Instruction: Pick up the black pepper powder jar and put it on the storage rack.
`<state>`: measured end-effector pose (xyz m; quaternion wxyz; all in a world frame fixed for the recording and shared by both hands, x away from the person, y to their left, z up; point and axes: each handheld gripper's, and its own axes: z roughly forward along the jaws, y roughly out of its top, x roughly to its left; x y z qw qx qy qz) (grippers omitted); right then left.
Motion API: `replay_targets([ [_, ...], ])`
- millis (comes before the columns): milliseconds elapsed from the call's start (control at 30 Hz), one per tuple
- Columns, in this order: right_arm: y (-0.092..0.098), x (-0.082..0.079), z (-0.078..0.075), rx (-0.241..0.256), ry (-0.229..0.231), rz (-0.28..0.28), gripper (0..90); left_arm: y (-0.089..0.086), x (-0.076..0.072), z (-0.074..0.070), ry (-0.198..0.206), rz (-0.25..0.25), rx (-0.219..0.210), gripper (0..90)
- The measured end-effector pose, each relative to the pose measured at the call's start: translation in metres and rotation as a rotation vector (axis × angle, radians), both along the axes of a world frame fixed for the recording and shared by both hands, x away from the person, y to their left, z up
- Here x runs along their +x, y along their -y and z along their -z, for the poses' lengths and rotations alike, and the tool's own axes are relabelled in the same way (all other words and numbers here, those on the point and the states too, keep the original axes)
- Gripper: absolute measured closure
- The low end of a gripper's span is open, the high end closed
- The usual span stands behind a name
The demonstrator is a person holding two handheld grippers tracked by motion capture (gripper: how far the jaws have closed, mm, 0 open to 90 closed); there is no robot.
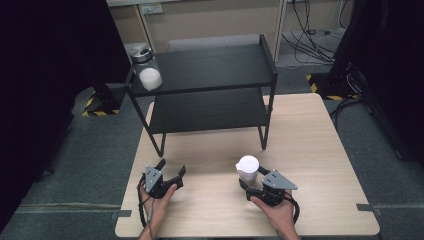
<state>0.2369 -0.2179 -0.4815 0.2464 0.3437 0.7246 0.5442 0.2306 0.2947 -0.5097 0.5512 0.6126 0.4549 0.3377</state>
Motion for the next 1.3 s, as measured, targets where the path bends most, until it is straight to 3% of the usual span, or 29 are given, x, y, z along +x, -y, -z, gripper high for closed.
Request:
replay_targets([
  [333,-0.007,0.002,0.003,-0.014,0.010,0.019,29.9,0.001,0.000,-0.001,-0.004,0.003,0.005,13.9],
  [467,-0.008,0.001,0.003,-0.015,0.013,0.022,30.3,0.000,0.000,0.000,-0.006,0.001,-0.011,13.9],
  [967,-0.008,-0.003,0.005,0.001,0.022,0.048,30.7,0.000,0.000,-0.001,-0.006,0.002,-0.003,13.9],
  [1300,-0.003,-0.010,-0.006,0.046,0.086,0.067,30.8,0.000,0.000,-0.001,-0.008,0.002,-0.002,13.8],
])
